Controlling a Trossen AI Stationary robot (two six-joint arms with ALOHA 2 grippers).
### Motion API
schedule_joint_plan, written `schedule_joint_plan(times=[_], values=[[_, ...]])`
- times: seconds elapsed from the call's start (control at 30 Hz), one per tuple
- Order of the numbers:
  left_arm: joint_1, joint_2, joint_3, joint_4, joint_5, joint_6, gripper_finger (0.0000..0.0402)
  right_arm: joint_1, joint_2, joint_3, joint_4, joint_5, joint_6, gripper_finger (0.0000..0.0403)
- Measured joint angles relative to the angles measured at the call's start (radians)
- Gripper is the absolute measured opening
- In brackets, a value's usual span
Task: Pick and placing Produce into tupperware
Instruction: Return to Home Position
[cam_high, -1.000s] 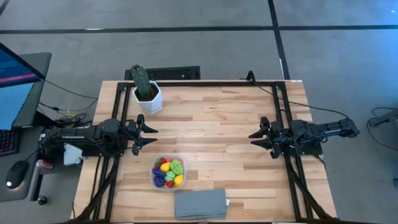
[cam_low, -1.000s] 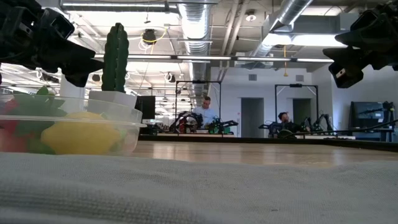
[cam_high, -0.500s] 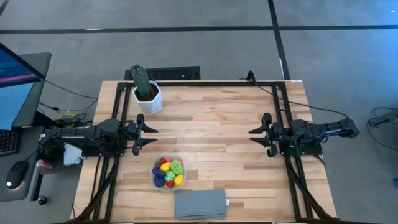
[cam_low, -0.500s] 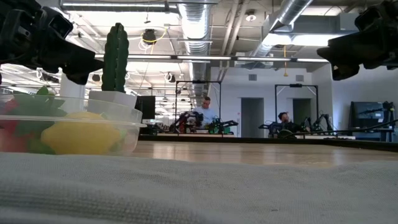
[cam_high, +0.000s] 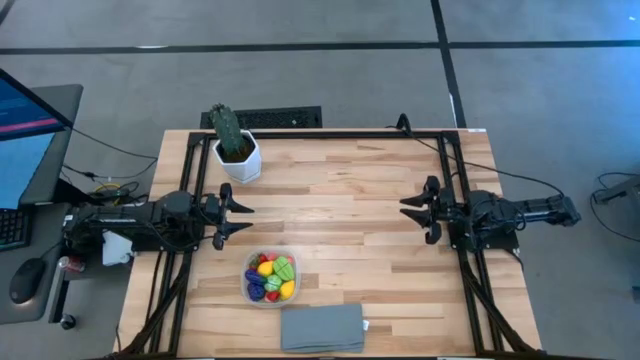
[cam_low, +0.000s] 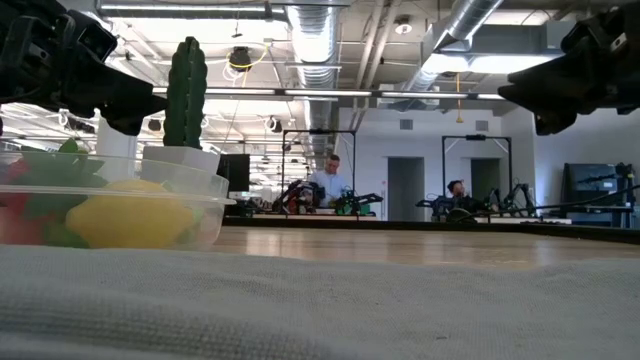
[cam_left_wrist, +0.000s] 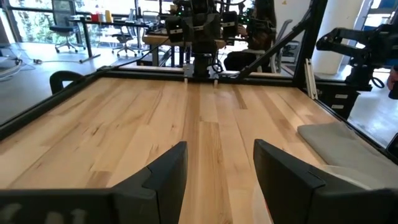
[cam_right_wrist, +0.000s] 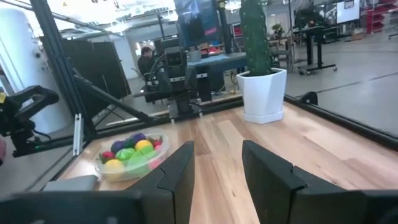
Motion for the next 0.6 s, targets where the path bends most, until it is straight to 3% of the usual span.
schedule_joint_plan(times=[0.6], values=[[0.000,0.000,0.000,0.000,0.000,-0.001,0.0174,-0.003,0.013,0.000,0.000,-0.005,-0.026,0.0154]])
